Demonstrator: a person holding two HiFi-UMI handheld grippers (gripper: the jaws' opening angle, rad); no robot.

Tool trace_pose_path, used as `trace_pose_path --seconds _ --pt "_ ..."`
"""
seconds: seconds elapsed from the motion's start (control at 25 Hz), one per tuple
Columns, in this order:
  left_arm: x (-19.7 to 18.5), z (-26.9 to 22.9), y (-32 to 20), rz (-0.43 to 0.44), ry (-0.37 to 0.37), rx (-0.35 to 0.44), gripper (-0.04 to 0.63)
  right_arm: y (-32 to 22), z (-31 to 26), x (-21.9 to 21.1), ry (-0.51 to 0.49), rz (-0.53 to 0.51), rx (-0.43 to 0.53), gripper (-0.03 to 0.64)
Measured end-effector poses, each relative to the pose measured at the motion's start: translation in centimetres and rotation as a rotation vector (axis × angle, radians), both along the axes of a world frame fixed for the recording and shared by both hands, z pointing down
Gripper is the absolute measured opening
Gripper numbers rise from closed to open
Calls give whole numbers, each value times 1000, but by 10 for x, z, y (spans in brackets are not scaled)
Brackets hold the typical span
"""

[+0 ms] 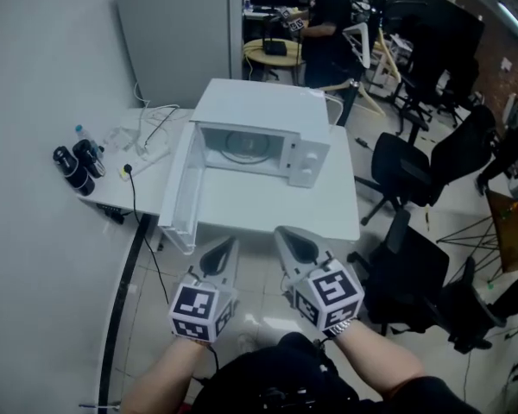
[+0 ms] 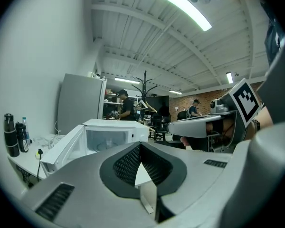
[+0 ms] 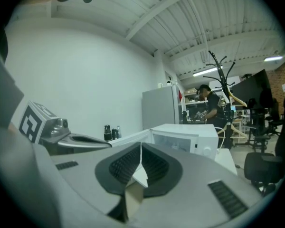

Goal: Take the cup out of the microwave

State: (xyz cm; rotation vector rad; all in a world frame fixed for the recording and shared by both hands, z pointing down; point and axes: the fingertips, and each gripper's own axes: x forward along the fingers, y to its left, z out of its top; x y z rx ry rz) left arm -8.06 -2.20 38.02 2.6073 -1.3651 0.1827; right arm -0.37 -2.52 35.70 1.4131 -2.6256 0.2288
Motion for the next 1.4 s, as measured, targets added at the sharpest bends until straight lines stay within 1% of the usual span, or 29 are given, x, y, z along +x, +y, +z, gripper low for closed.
trace_pose_path --seconds 0.28,0.6,1.08,1.4 --pt "-2 7 -22 18 -16 -12 -3 -24 5 -6 -5 8 -4 35" --pt "-3 13 -58 16 -46 -21 -3 -65 18 -11 -37 6 -26 35" --pt "2 26 -133 -19 -79 -50 -3 -143 47 -9 -52 -14 -68 48" --pt "13 42 -184 -50 -94 -82 -3 -189 72 -2 -50 -35 -130 61"
